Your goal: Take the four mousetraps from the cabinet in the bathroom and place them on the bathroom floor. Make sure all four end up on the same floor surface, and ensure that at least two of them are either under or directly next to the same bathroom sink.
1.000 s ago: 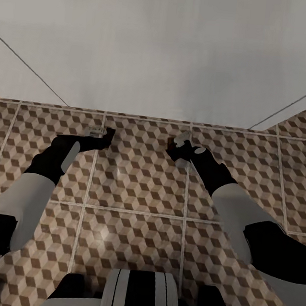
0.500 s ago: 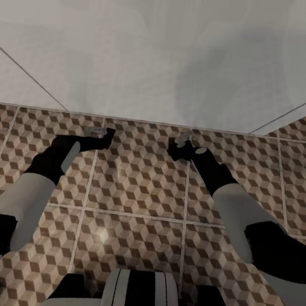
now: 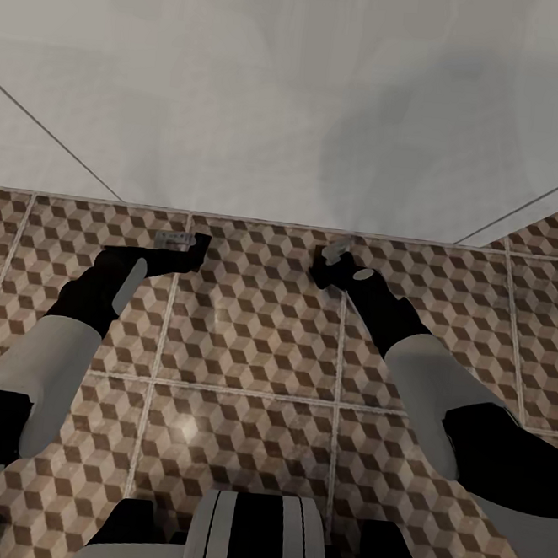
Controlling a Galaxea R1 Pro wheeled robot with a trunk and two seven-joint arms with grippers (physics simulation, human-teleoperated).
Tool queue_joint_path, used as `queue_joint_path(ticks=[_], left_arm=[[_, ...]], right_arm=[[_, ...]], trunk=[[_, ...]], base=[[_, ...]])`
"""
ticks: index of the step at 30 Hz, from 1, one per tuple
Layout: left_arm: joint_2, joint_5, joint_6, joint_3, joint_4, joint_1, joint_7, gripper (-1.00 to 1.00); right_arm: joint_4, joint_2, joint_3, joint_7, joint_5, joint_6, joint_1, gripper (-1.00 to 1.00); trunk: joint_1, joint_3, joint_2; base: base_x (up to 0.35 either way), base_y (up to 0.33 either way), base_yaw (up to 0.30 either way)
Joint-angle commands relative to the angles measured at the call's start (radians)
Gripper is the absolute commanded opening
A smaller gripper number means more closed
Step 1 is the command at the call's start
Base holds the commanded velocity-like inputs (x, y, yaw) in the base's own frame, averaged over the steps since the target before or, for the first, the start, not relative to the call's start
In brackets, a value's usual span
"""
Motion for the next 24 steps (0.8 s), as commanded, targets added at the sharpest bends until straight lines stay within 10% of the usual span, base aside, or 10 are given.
queue_joint_path(ticks=[1,24], left_arm=[[0.001,0.008,0.005,-0.004,-0.002,0.000,0.006,-1.00],[-0.033,0.011,0.047,0.007,0.050,-0.002,0.011,-1.00]], right_arm=[[-0.002,0.001,-0.001,-0.007,0.010,0.006,0.000,-1.00],[0.027,0.084,-0.006,-0.104,0.003,0.058,0.000,-1.00]], trunk=[[0.000,-0.001,0.000],[0.000,-0.001,0.000]], base=[[0.000,0.000,0.000],[0.000,0.000,0.000]])
